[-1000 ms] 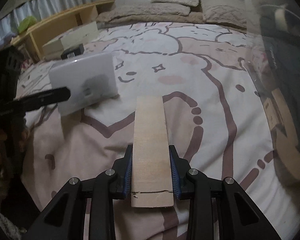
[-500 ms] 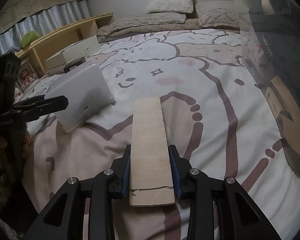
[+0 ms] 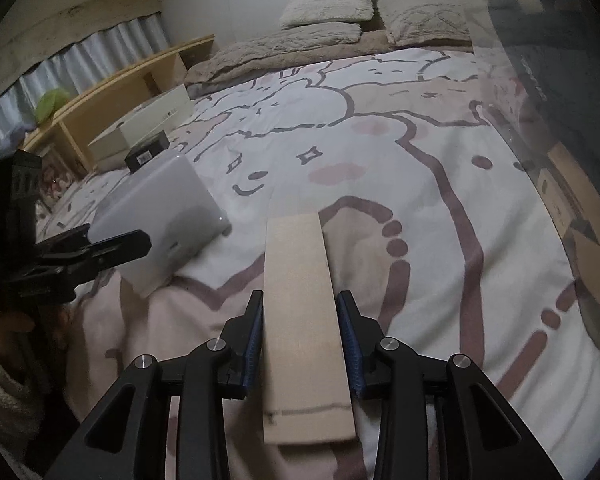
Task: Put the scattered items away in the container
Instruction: 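Lift the wooden block with the right gripper while the left lifts the white box, then carry the wooden block with the right gripper over the clear bin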
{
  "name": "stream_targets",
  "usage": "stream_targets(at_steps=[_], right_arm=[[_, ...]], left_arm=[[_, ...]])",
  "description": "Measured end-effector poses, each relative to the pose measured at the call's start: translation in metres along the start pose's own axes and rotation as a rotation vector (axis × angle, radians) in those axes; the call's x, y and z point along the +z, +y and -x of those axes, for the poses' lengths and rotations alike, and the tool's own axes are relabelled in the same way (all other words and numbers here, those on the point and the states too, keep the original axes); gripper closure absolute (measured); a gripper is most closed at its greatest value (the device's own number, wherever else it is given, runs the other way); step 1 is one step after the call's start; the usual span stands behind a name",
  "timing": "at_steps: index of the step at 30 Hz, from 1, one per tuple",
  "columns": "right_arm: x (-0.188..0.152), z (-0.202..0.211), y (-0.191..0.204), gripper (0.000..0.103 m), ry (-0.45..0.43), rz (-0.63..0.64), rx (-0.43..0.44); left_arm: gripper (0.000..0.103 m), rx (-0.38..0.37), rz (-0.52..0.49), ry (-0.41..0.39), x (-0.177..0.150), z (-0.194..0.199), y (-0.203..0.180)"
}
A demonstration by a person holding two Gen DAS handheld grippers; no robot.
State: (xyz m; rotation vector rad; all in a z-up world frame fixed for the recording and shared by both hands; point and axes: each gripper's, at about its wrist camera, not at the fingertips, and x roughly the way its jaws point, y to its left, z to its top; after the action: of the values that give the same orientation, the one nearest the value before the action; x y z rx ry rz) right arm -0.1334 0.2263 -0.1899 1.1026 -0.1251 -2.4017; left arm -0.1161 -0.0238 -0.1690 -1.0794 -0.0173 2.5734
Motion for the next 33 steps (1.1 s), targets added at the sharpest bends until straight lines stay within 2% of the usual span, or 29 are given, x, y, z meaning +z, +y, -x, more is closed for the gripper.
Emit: stream_targets(at_steps=[5, 10, 15, 25, 33], right_arm=[[-0.002, 0.000, 0.013, 0.068, -0.016, 0.106, -0.061], [0.005, 0.013, -0.007, 0.068, -0.045, -0.010, 0.022], [0.015, 0.043, -0.018, 0.068, -0.107, -0.092, 0.087], [0.037, 0.104, -0.006, 0.068, -0.221, -0.067, 0.080], [0.053, 0.141, 0.005, 0.068, -0.305, -0.034, 0.082]], left_arm=[[0.015, 0.012, -0.011, -0.003, 0.000, 0.001, -0.003], [0.015, -0.027, 0.050, -0.011, 0.003, 0.008, 0.001], [0.015, -0.057, 0.062, -0.030, 0.008, 0.022, -0.004], [0.017, -0.140, 0.049, -0.082, 0.020, 0.054, -0.028], [0.017, -0.162, 0.061, -0.116, 0.023, 0.069, -0.030]])
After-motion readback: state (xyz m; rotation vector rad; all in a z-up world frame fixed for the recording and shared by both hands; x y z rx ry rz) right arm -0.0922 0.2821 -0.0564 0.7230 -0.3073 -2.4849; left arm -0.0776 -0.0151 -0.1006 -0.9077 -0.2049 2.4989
